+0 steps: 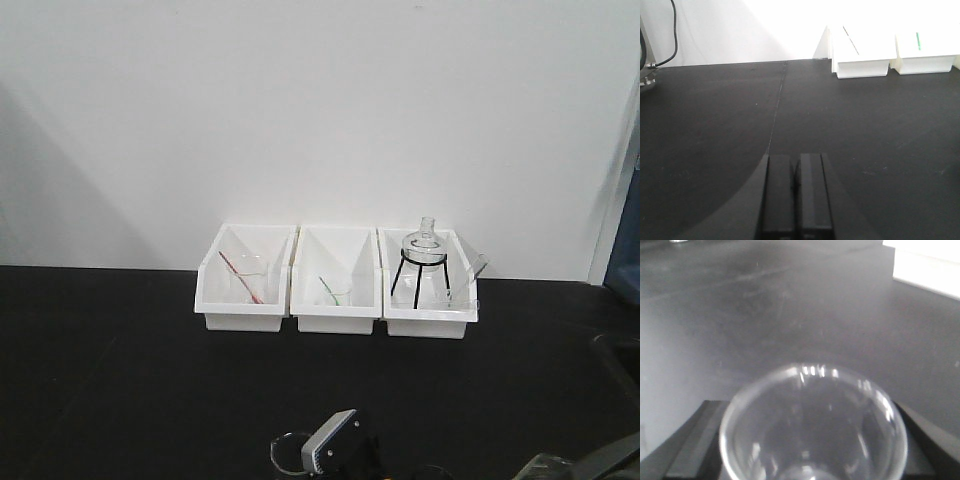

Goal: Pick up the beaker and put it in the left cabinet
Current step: 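Close the right gripper on the beaker and lift it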

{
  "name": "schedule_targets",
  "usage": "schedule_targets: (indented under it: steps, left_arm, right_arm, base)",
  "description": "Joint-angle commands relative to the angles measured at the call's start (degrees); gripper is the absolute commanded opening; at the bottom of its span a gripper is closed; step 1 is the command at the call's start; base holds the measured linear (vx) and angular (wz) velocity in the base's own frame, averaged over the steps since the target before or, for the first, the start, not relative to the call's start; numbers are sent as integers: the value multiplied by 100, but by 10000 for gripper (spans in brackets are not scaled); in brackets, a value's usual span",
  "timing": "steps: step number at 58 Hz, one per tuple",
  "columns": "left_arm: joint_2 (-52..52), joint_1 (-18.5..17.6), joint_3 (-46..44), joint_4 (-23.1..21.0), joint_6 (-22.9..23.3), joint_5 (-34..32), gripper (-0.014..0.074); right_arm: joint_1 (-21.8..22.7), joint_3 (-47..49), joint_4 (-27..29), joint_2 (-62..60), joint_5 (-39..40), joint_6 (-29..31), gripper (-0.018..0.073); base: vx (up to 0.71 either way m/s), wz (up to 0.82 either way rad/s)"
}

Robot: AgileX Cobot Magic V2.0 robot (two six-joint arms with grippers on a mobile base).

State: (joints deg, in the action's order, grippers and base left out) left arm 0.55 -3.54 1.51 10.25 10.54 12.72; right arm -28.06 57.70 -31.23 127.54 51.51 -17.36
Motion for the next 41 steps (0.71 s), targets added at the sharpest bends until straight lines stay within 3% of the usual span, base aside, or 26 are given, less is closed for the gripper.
schedule_targets:
  steps: [1, 10, 17, 29, 41]
  left_arm:
    - [107, -10, -54, -26, 20, -430, 3]
    - [107, -10, -54, -26, 20, -430, 3]
    - [107, -10, -54, -26, 20, -430, 3]
    - [107, -10, -54, -26, 20, -430, 3]
    - [107, -10, -54, -26, 20, -430, 3]
  right_arm:
    - [13, 140, 141, -290, 422, 31, 536]
    - [13, 140, 139, -310, 462, -37, 434]
    - [7, 119, -84, -555, 363, -643, 315]
    - [7, 112, -703, -1496, -499, -957, 130]
    - [7, 112, -704, -2521, -1330, -1382, 50]
  base:
    - [0, 0]
    - [0, 0]
    - [0, 0]
    - [0, 0]
    - [0, 0]
